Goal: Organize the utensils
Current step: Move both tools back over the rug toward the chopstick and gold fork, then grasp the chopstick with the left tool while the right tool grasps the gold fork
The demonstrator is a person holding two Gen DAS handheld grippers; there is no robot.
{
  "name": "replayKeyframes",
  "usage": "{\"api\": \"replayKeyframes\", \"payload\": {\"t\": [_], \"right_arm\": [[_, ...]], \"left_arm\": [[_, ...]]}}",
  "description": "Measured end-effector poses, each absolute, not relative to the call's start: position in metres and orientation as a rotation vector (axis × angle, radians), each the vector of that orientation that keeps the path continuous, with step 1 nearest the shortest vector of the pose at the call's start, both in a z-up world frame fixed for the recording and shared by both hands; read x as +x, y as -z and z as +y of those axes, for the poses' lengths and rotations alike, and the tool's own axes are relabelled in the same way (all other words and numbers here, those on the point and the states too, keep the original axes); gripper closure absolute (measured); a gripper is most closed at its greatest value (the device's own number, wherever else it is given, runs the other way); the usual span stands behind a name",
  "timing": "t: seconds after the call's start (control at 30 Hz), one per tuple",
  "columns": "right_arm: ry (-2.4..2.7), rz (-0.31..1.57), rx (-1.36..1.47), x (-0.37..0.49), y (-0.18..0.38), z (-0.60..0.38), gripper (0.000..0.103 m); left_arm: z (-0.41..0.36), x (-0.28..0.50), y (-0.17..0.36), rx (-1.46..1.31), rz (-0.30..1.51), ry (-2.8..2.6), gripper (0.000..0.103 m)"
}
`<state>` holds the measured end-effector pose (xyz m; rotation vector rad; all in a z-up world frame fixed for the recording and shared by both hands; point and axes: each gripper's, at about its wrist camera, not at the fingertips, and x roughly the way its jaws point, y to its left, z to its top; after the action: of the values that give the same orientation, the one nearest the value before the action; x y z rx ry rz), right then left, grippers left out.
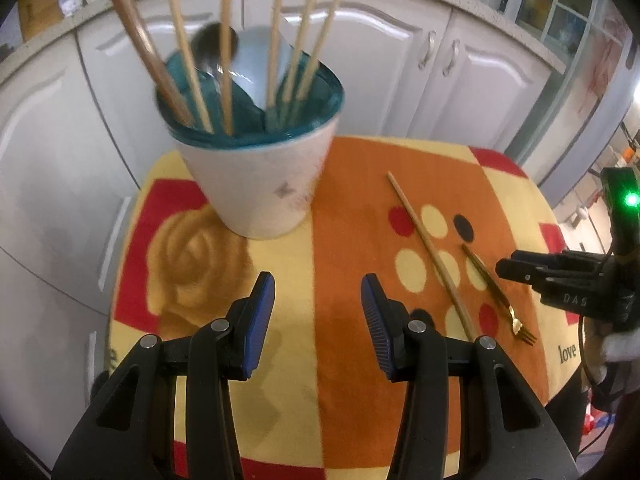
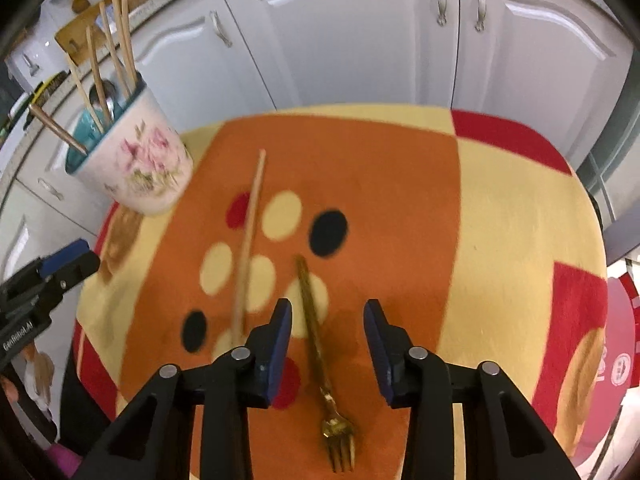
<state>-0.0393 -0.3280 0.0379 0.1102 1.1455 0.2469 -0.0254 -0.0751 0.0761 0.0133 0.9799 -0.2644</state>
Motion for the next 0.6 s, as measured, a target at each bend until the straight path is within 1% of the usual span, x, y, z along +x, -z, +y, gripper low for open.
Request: {"api": "replayKeyframes", "payload": {"t": [0.23, 0.27, 0.33, 0.37, 0.4, 0.6], "right_arm": [[-0.27, 1.143, 0.093, -0.038, -0.032, -0.32, 0.068], [-0.278, 1.138, 0.077, -0.036, -0.032, -0.316, 0.071], [-0.284, 1.138, 0.041, -0.033, -0.029, -0.31, 0.082], [-0.269, 1.146, 0.004, -0.031, -0.024, -0.307, 0.092], [-0.266, 1.134, -0.018, -0.031, -0.024, -0.305, 0.095], [-0.259, 1.123, 0.071, -0.032, -0.026, -0.327, 0.096]], "left_arm": [[-0.105, -0.019, -0.065, 0.017, 1.018, 0.343, 0.059], [-0.111, -0.016, -0.063, 0.014, 1.027, 0.357, 0.059], [-0.122, -0.012, -0.061, 0.008, 1.038, 0.38, 0.059], [-0.129, -0.009, -0.06, 0.004, 1.042, 0.394, 0.059], [-0.134, -0.008, -0.058, 0.003, 1.047, 0.403, 0.059], [-0.166, 0.004, -0.044, -0.014, 1.102, 0.458, 0.059]]}}
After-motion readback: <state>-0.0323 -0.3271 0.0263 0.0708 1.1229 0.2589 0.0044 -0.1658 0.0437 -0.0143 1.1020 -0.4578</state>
